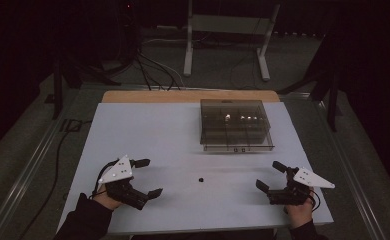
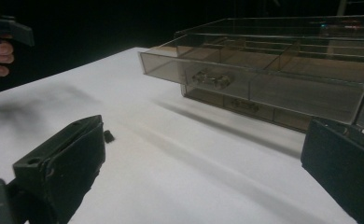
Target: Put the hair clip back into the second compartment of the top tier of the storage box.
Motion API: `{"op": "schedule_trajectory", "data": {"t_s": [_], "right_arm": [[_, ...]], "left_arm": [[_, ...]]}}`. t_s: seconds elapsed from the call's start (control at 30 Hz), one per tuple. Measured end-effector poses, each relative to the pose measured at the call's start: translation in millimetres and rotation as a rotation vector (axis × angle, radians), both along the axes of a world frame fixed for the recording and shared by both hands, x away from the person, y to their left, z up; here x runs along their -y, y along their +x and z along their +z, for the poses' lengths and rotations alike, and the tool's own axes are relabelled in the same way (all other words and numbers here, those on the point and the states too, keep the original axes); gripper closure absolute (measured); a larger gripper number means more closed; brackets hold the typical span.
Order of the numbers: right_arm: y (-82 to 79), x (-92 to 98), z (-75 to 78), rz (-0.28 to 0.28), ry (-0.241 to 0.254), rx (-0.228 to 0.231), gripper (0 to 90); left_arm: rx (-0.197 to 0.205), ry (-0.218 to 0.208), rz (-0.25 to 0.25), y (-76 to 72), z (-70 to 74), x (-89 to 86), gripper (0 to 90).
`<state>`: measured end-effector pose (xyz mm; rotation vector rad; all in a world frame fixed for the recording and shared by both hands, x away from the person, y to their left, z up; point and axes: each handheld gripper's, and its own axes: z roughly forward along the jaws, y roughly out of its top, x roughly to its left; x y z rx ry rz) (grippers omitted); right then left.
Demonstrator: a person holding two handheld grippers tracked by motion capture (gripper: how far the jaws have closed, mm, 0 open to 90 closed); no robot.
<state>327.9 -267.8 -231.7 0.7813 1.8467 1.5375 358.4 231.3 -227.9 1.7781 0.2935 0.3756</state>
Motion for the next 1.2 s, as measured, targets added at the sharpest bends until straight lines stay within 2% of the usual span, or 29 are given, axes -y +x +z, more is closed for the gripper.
{"op": "schedule_trajectory", "data": {"t_s": [0.2,0.47,0.63,0.97,1.2], "right_arm": [[0.1,-0.8,0.0,-0.001,-0.003,0.0,0.0],[0.7,-1.7,-0.6,0.0,-0.005,-0.005,0.0],[0.5,-1.6,-0.5,0.003,0.0,-0.01,0.0],[0.3,-1.6,-0.5,0.006,0.001,-0.012,0.0],[0.5,-2.0,-0.7,0.011,-0.001,-0.016,0.0]], "left_arm": [[-0.011,-0.003,-0.037,4.3,3.3,10.7,0.5],[-0.001,0.0,-0.081,10.6,8.4,27.7,0.4],[-0.008,-0.005,-0.098,16.7,9.6,39.3,0.4],[-0.024,0.0,-0.146,25.2,8.7,65.0,0.4],[-0.036,0.017,-0.174,29.7,1.9,83.4,0.4]]}}
